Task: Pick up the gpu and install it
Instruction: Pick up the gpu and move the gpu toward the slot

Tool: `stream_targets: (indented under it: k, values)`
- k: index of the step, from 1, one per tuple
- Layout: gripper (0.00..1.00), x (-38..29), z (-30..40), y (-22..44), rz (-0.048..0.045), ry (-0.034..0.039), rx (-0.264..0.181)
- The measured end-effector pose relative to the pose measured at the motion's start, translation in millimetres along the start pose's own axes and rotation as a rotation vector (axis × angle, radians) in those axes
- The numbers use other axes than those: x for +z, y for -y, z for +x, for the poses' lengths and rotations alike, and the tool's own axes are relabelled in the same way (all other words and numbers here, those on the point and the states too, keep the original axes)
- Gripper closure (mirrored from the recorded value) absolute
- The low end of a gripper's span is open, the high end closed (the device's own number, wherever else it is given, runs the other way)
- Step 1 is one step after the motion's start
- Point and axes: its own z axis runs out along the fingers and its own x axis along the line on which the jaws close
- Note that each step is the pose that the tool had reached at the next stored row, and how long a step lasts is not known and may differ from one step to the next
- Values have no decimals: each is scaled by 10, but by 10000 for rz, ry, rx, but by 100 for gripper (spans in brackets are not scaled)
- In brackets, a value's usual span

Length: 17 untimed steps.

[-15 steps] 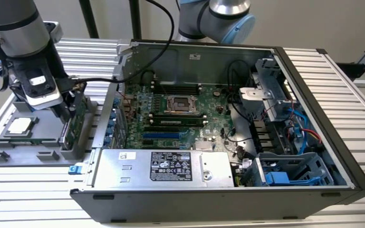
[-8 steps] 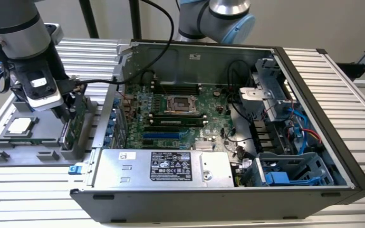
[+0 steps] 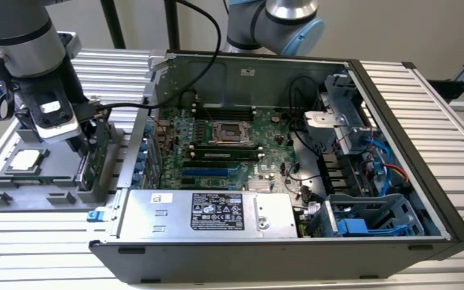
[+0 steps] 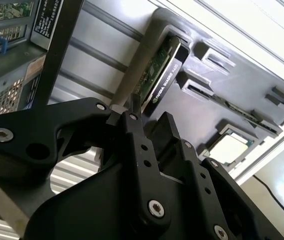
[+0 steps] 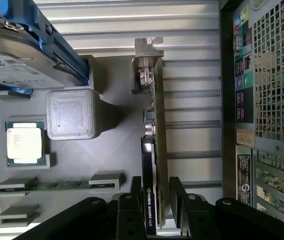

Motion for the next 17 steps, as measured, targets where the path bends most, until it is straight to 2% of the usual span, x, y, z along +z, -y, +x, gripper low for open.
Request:
stream_targets:
  k: [17]
  values:
    - [0, 120, 10, 5, 2, 0, 2]
